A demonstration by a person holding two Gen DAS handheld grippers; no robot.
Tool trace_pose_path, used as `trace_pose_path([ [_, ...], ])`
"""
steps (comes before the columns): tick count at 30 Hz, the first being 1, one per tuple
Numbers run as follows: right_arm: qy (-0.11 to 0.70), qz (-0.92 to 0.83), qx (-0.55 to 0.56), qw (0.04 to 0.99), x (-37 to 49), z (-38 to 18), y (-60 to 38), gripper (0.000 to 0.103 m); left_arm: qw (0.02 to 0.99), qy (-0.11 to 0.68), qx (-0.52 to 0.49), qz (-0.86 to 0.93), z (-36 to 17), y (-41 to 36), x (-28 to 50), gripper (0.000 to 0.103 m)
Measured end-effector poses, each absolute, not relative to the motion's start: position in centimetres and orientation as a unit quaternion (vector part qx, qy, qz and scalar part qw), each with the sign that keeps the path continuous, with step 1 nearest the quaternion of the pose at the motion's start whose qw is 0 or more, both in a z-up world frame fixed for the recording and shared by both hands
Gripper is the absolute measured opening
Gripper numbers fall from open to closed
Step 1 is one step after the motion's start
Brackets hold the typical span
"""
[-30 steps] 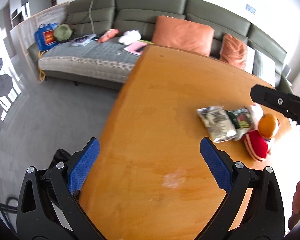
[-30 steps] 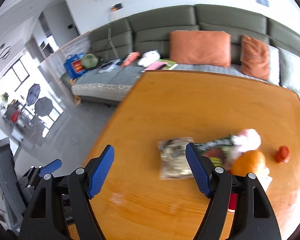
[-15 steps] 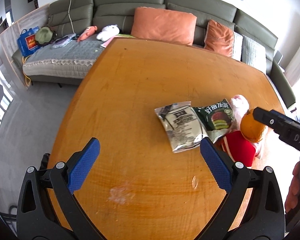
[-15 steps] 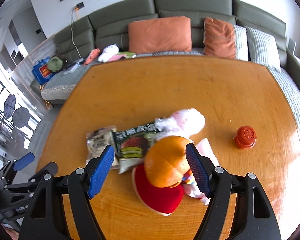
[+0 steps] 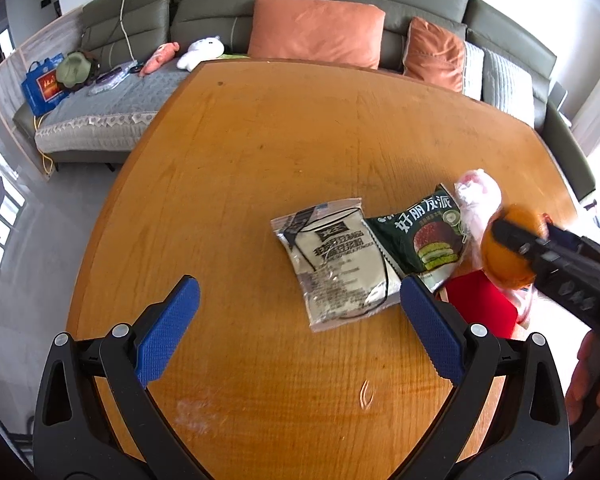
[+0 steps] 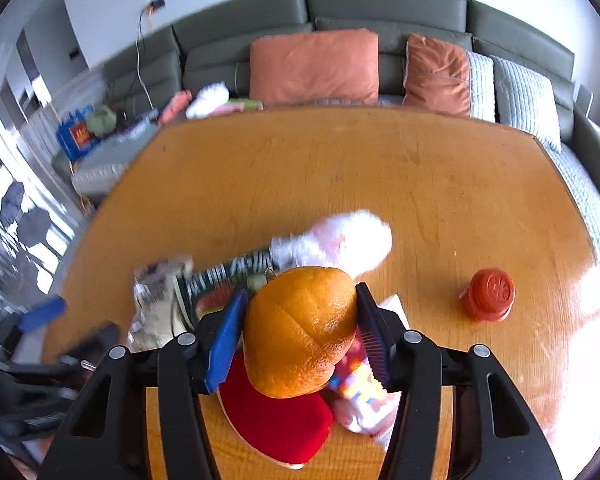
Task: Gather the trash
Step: 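Grasp the orange with the right tool, then grasp the white soymilk powder packet with the left tool while the right tool holds the orange, then carry the soymilk packet and orange off the table to the black bin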
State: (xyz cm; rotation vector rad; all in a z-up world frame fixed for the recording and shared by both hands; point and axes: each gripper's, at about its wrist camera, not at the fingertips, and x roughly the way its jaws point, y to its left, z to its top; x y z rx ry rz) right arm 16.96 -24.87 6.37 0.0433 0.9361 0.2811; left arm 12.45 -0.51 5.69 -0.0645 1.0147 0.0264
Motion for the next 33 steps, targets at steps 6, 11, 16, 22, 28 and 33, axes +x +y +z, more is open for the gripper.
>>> trace_pose_path([
  [6, 0.434, 0.147, 0.061, 0.887, 18.5, 8.6, -26.1, 0.056, 0.86, 0.51, -0.01, 0.016, 3.4, -2.2, 15.0, 0.097],
  [11, 0.43, 0.153, 0.075, 0.887, 19.1, 9.1, -26.5, 0.056, 0.849, 0.528, -0.01, 0.016, 1.6, -2.9, 16.6, 0.097],
  [16, 0.431, 0.156, 0.082, 0.885, 19.3, 9.2, -26.5, 0.056, 0.851, 0.525, -0.012, 0.017, 1.0, -2.7, 17.9, 0.097],
  [22, 0.433, 0.158, 0.081, 0.884, 19.2, 9.3, -25.8, 0.056, 0.846, 0.53, -0.022, 0.041, -0.1, -1.0, 17.3, 0.097],
  [28, 0.43, 0.163, 0.072, 0.885, 18.6, 9.9, -24.6, 0.056, 0.843, 0.536, -0.02, 0.042, 0.3, -0.6, 17.4, 0.095],
  [33, 0.428, 0.162, 0.068, 0.887, 17.7, 10.3, -24.2, 0.056, 0.856, 0.516, -0.001, 0.014, 0.8, -1.4, 16.5, 0.062],
])
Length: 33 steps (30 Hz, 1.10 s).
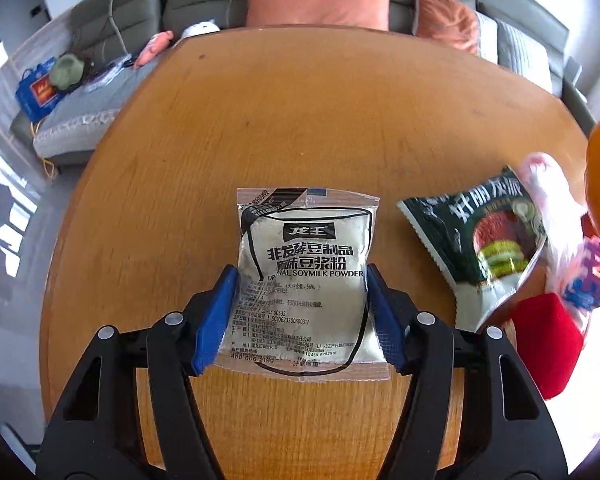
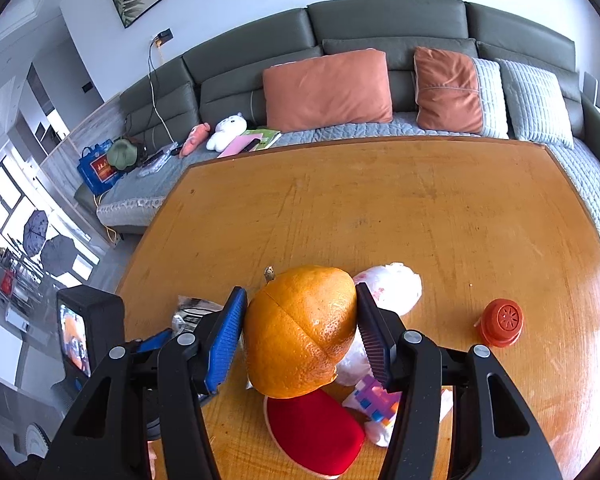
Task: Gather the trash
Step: 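Carry the soymilk packet and orange off the table to the black bin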
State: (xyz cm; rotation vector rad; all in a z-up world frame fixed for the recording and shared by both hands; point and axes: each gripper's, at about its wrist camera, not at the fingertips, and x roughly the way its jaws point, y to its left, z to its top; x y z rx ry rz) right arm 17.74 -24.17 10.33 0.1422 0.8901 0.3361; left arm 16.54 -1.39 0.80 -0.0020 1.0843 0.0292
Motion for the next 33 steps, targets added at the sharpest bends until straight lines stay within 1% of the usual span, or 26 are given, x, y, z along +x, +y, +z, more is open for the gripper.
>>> trace_pose_path([
  [5, 0.423, 0.162, 0.063, 0.889, 16.3, 11.3, -23.5, 0.056, 0.855, 0.518, -0.024, 0.001, 1.1, -0.3, 15.1, 0.061],
  [11, 0.419, 0.176, 0.061, 0.889, 14.5, 12.3, -21.4, 0.056, 0.865, 0.501, -0.038, -0.005, 2.4, 1.7, 11.8, 0.061],
  [17, 0.417, 0.209, 0.05, 0.883, 12.3, 12.9, -16.5, 0.056, 0.877, 0.479, -0.046, 0.006, 4.6, 5.2, 8.7, 0.061],
  [24, 0.412, 0.269, 0.025, 0.87, 9.3, 13.5, -7.9, 0.056, 0.886, 0.456, -0.07, 0.054, 6.7, 12.3, 4.2, 0.061],
  [33, 0.414, 0.347, -0.017, 0.841, 5.9, 13.5, 3.2, 0.056, 0.881, 0.439, -0.114, 0.136, 7.3, 22.3, -1.8, 0.061],
])
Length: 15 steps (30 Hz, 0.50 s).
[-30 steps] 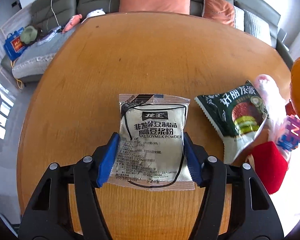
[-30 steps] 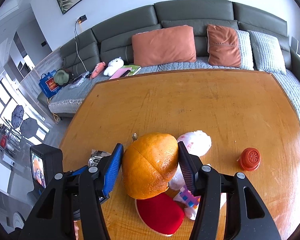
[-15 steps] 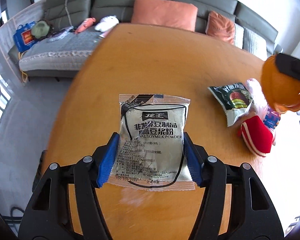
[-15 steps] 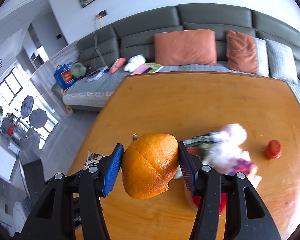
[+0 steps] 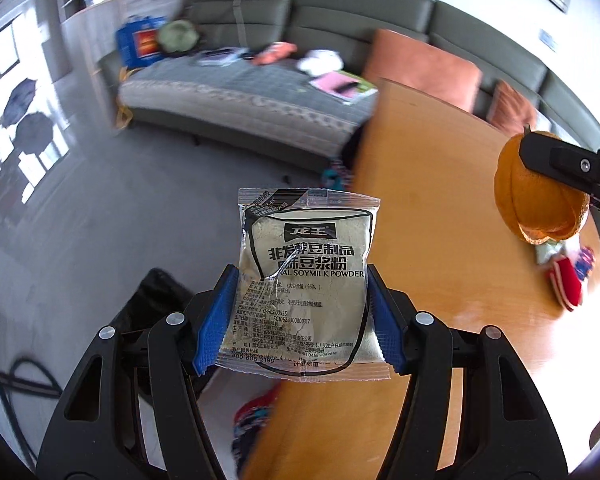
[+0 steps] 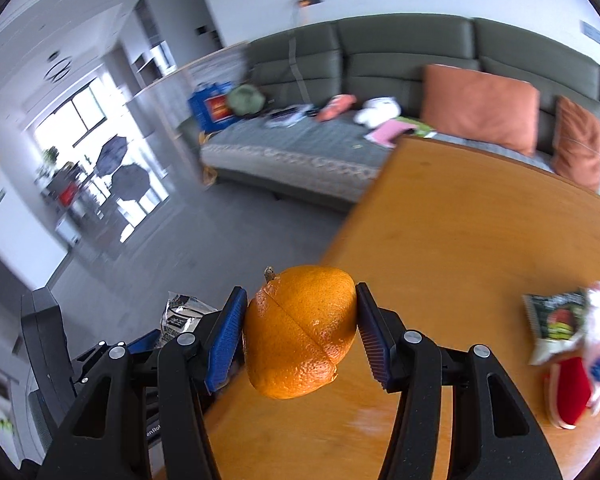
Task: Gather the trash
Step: 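Carry the soymilk packet and orange off the table to the black bin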
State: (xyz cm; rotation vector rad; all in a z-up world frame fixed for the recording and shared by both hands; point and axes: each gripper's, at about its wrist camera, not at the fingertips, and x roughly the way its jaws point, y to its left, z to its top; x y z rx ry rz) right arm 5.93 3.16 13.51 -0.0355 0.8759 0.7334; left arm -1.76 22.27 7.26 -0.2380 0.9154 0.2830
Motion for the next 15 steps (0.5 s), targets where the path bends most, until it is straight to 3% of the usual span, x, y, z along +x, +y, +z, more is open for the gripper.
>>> trace_pose_path([
  [15, 0.435, 0.486, -0.09, 0.753, -1.8, 11.2, 21.4, 0.056, 0.829, 0.447, -0.194, 0.275, 4.3, 36.9, -12.5, 0.061],
])
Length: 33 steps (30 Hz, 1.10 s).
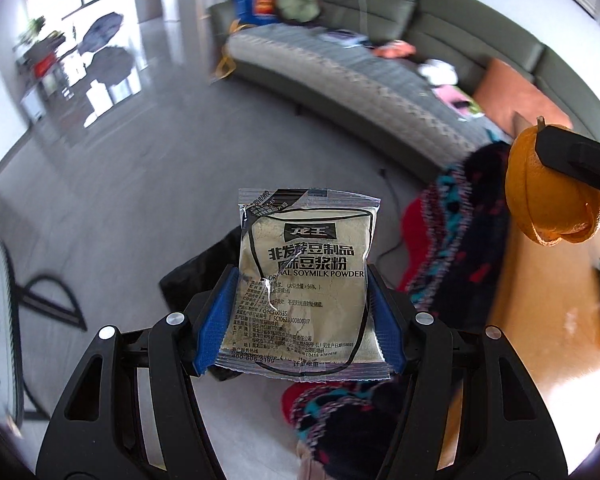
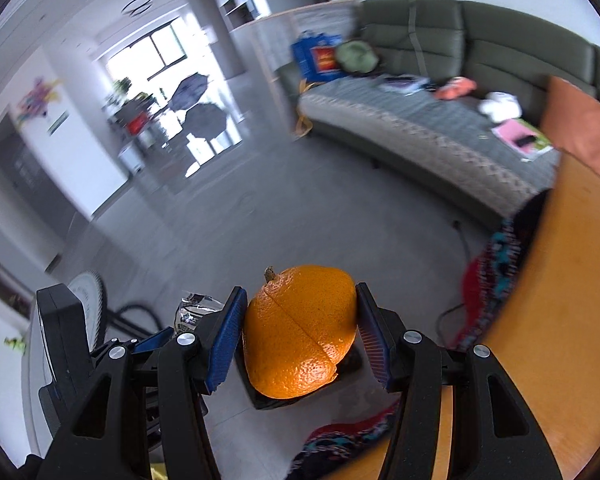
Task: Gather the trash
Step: 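Carry the soymilk packet and orange off the table to the black bin, then open both tools over the bin to drop the packet and orange, then move both open tools back over the table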
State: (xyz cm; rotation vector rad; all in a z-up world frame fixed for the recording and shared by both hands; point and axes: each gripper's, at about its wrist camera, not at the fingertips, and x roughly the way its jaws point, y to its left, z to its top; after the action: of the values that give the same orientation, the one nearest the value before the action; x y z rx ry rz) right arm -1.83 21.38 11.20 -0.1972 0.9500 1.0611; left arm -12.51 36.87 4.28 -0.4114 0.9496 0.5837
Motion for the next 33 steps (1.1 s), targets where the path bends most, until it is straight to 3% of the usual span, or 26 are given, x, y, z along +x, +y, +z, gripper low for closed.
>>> trace_pose_path([
  [6, 0.443, 0.522, -0.118, 0.719, -4.5, 10.3, 27.8, 0.061, 0.801, 0.449, -0.221, 0.329, 3.2, 41.4, -15.8, 0.066],
  [8, 0.444, 0.523, -0.122, 0.717, -4.7, 10.3, 30.0, 0.073, 0.789, 0.451, -0.224, 0.352, 3.0, 43.1, -16.5, 0.091],
  [9, 0.441, 0.523, -0.123, 0.718, -4.7, 10.4, 30.7, 0.074, 0.785, 0.45, -0.226, 0.361, 3.0, 43.6, -16.8, 0.097],
  [23, 0.444, 0.518, -0.11, 0.723, -3.8, 10.6, 30.0, 0.074, 0.778, 0.44, -0.246, 0.375, 2.7, 45.5, -16.8, 0.097],
  [33, 0.432, 0.49, -0.086, 0.752, -1.6, 12.4, 24.5, 0.074, 0.808, 0.434, -0.211, 0.337, 4.7, 41.5, -13.6, 0.097],
])
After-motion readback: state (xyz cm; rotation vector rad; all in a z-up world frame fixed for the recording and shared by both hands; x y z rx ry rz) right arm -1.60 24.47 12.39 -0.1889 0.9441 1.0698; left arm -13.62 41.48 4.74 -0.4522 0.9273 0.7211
